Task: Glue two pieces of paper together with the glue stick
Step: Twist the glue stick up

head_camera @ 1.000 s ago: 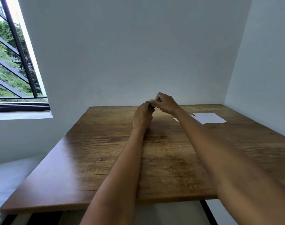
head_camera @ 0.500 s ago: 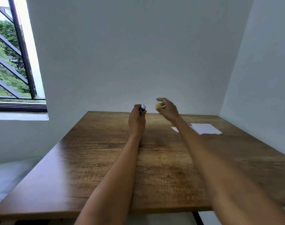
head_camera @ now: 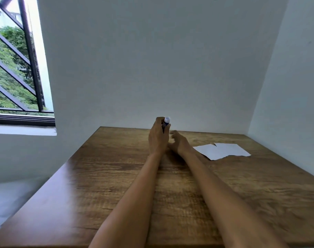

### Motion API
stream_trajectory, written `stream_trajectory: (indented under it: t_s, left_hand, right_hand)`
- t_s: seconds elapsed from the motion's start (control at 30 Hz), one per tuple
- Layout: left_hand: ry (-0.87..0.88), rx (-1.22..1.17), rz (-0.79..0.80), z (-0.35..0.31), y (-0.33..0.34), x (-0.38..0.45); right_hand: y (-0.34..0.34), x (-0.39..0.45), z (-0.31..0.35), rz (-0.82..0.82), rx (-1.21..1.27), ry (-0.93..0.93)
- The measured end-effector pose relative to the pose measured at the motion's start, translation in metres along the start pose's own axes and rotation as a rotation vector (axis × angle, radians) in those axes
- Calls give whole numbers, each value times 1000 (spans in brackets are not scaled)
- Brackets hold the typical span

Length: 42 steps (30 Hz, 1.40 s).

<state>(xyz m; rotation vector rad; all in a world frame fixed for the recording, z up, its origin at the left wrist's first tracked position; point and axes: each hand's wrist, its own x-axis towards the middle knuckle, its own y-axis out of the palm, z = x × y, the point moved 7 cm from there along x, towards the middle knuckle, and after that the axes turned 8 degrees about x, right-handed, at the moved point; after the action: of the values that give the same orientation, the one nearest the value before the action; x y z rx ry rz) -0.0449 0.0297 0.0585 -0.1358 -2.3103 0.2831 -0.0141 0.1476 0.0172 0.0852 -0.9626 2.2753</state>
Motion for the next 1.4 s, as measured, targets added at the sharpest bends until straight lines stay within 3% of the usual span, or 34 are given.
stream_trajectory:
  t_s: [0.1, 0.17, 0.23, 0.37, 0.53, 0.77, 0.97, 1.17, 1.4]
  left_hand:
    - [11, -70, -39, -5, -5, 3]
    - [12, -134, -77, -8, -9, 5]
    - [-37, -228, -106, -13, -13, 7]
    - [-101, -369, -152, -20, -19, 14]
    - [-101, -430, -125, -30, -23, 17]
    - [-183, -499, -59, -29, -20, 14]
    - [55, -260, 14, -61, -9, 6]
    - [162, -222, -62, -68, -21, 5]
    - [300, -158, 11, -86, -6, -4]
  right_hand:
    - [-18, -7, 20, -287, 215, -191]
    - [-26, -9, 30, -381, 398, -204]
    - [-24, -6, 37, -307, 648, -155]
    - [-5, -3, 45, 30, 1111, 27]
    - [-9, -11, 52, 198, 1438, -34]
    - [-8, -17, 52, 209, 1522, -26]
    - [-13, -12, 39, 168, 1574, 72]
    - [-16, -11, 43, 330, 1691, -2]
    - [-22, -3, 23, 224, 1715, 30]
